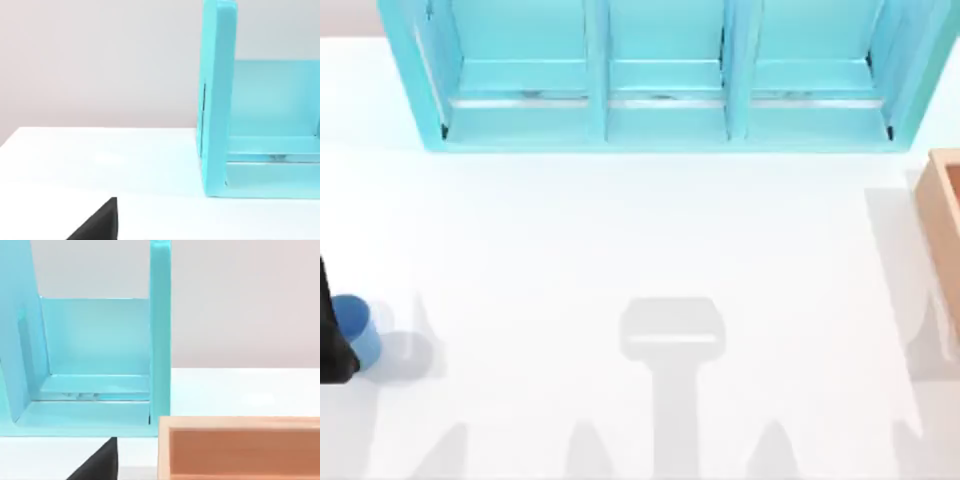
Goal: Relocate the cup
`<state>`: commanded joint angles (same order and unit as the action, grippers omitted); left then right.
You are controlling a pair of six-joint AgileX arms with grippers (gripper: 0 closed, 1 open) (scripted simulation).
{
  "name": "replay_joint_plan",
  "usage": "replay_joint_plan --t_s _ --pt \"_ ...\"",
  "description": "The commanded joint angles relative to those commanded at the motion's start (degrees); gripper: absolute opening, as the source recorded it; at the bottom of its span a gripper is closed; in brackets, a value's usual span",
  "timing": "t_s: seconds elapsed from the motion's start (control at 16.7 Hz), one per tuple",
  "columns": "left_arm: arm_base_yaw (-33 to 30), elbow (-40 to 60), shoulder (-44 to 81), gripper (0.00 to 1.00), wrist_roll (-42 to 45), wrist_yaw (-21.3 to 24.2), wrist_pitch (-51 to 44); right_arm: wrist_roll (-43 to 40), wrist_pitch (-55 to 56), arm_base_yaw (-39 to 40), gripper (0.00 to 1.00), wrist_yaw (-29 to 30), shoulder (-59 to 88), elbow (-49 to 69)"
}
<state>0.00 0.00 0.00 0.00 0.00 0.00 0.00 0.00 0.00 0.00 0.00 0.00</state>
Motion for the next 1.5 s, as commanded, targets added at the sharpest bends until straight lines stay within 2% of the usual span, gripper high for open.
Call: replay_joint_plan --t_s 0.24,0.48,1.08,1.32,1.5 --pt "-0.1 1.9 1.9 1.0 -0.2 -0.1 -1.8 0.0 0.0 0.0 1.0 0.0 0.0 0.0" --pt "-0.8 12.2 12.8 1.0 -1.2 -0.2 -11.2 0.0 0.0 0.0 1.0 0.0 0.0 0.0" --pt "-4.8 51.9 67.3 1.0 -3.7 -0.1 -49.8 0.0 0.0 0.0 1.0 0.0 0.0 0.0" --pt "-5.8 64.8 83.6 1.0 -4.8 -0.2 -61.9 0.0 0.0 0.0 1.0 0.0 0.0 0.0" --pt "-6.4 71.1 91.4 1.0 -5.3 -0.1 -67.6 0.0 0.0 0.0 1.0 0.0 0.0 0.0"
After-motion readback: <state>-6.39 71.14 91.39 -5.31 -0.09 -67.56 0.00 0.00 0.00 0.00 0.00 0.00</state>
